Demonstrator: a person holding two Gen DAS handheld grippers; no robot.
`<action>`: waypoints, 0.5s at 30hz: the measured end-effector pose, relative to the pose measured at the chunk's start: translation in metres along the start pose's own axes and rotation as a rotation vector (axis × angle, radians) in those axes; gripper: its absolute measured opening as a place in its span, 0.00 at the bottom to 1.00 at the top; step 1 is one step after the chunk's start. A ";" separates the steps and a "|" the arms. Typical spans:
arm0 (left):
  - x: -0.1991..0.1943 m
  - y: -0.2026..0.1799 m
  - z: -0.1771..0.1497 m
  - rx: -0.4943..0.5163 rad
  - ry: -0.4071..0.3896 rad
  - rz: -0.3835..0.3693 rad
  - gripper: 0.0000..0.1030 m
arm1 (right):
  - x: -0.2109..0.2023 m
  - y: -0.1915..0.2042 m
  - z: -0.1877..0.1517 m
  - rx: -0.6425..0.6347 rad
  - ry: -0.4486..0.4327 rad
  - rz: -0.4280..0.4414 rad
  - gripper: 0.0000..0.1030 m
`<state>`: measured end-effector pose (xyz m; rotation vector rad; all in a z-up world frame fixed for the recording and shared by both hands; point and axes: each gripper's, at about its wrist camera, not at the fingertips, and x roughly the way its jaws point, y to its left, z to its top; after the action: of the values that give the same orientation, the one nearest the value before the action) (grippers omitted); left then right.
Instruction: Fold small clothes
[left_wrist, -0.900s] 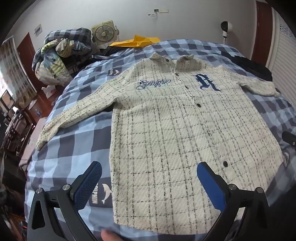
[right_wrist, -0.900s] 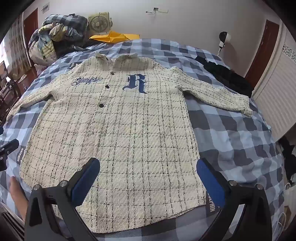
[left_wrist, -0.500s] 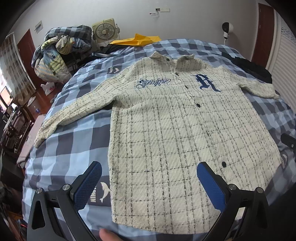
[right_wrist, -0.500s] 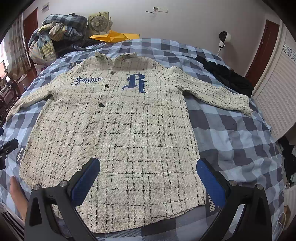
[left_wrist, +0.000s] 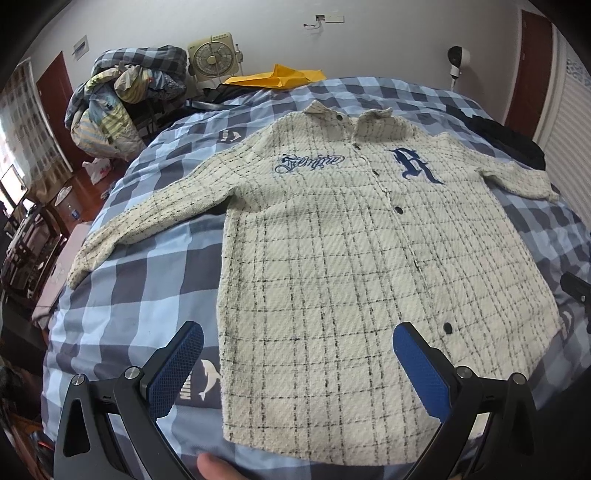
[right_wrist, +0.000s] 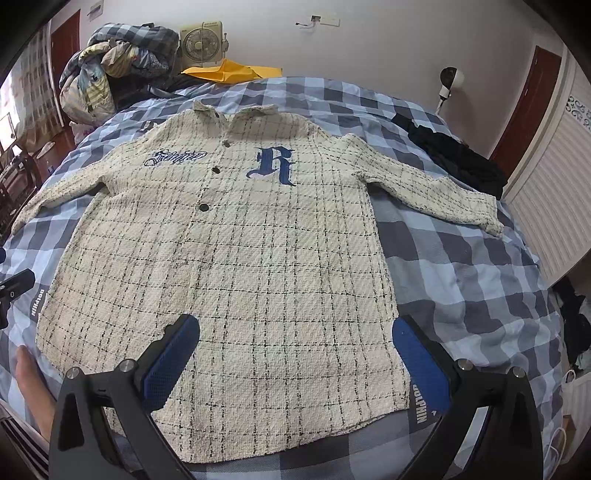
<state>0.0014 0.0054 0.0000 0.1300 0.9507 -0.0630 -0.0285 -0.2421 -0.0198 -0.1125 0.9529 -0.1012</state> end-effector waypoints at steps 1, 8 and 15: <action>-0.001 0.000 0.000 0.000 -0.003 0.003 1.00 | 0.000 0.000 0.000 -0.001 -0.001 -0.001 0.99; 0.000 0.001 -0.001 -0.010 -0.003 -0.002 1.00 | -0.001 0.002 0.000 -0.011 0.009 -0.001 0.99; -0.003 0.004 0.002 -0.030 -0.058 0.016 1.00 | 0.023 0.016 0.016 -0.026 0.048 0.038 0.99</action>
<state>0.0011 0.0094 0.0041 0.1070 0.8926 -0.0376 -0.0018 -0.2287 -0.0310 -0.1161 1.0037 -0.0571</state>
